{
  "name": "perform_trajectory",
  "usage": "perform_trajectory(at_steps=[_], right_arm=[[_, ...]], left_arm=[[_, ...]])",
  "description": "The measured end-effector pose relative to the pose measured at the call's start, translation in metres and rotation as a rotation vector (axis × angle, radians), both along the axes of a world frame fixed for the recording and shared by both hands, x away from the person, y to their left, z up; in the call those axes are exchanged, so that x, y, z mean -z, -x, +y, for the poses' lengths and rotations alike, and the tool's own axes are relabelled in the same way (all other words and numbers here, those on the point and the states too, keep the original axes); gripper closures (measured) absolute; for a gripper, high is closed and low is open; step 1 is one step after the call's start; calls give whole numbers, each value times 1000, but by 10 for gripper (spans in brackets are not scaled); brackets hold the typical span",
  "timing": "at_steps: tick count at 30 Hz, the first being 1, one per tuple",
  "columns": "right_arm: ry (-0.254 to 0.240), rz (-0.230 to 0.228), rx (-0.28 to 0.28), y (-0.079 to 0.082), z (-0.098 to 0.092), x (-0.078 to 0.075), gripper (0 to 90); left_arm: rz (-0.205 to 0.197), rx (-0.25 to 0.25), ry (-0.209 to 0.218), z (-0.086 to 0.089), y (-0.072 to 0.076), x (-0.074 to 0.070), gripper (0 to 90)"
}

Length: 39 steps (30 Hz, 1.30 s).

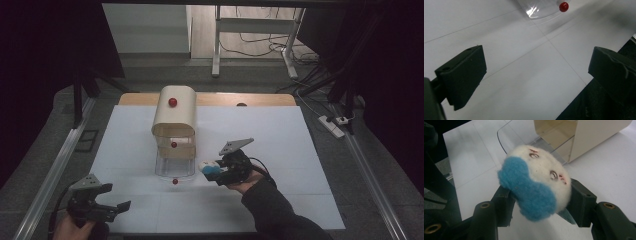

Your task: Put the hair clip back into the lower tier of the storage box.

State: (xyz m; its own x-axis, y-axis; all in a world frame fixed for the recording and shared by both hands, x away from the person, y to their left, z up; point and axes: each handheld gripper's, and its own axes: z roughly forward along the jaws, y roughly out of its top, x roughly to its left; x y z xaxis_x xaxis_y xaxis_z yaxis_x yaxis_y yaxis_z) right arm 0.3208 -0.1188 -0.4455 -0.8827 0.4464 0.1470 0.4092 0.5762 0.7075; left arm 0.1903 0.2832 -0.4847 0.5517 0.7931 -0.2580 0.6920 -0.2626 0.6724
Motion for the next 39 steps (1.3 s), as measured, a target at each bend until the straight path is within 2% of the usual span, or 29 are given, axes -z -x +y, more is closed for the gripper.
perform_trajectory(at_steps=[29, 39], right_arm=[[-17, -30, -44, -14, 45, -5, 435], [-24, -32, -49, -18, 59, 0, 435]], left_arm=[[2, 0, 2, 0, 0, 0, 19], [3, -3, 4, 1, 0, 0, 19]])
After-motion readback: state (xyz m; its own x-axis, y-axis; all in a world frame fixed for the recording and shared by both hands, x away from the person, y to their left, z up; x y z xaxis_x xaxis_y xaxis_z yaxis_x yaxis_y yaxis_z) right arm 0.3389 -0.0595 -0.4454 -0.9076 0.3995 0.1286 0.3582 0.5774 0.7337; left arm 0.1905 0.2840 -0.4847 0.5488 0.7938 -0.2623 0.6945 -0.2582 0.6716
